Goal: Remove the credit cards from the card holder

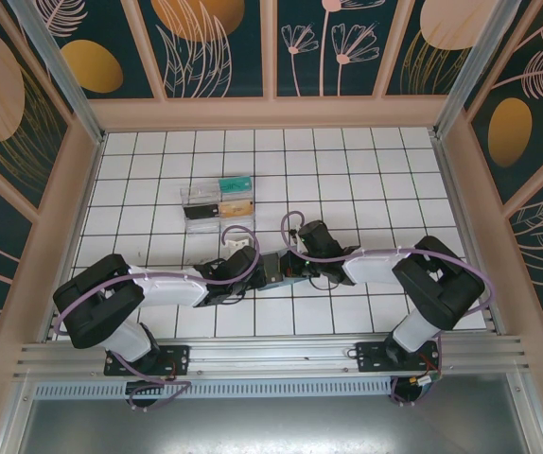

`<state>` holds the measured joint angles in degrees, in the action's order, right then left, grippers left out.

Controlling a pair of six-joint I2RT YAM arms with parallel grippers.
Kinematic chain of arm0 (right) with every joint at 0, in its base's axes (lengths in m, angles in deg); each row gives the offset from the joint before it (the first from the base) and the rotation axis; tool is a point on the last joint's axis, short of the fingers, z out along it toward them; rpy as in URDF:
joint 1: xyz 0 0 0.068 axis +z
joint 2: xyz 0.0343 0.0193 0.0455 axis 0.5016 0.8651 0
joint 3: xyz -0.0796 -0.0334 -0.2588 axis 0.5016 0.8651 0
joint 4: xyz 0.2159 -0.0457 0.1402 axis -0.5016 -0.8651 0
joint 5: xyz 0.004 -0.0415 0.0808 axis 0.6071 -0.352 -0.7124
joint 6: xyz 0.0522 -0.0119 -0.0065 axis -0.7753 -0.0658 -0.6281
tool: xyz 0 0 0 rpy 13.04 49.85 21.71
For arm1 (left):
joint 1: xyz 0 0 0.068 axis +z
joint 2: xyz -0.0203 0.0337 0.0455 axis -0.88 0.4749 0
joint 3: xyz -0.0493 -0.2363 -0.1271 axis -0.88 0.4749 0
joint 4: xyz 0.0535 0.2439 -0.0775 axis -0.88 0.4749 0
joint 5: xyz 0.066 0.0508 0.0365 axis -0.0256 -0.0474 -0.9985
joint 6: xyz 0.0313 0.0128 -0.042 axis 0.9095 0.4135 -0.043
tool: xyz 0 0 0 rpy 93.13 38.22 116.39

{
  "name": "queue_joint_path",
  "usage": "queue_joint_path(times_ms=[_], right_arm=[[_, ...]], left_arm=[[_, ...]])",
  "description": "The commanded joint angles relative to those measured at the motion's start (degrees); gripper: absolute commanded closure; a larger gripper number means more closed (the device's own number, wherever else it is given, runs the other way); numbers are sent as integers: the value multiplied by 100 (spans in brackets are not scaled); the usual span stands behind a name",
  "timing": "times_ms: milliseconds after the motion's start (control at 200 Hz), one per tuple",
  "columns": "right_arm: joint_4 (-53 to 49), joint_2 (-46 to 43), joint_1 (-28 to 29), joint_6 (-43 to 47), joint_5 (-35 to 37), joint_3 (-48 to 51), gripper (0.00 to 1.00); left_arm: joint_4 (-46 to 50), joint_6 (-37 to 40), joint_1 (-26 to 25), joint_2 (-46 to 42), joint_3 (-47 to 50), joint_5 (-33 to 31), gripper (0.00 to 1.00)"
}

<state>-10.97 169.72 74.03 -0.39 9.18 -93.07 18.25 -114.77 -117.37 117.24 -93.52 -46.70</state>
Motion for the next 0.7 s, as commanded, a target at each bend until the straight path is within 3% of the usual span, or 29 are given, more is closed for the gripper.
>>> queue_joint_path(times_ms=[0,435,551,696], right_arm=[[-25,-214,-38,0,65,50,100],[-47,-411,-350,51,-86,238,100],[42,-263,-349,40,-157,220,75],[148,1,-351,26,-237,185,73]], left_arm=[[199,-90,18,41,139,-30,100],[233,-115,19,46,200,-61,100],[209,-97,18,57,186,-41,100],[196,-89,19,74,181,-15,100]])
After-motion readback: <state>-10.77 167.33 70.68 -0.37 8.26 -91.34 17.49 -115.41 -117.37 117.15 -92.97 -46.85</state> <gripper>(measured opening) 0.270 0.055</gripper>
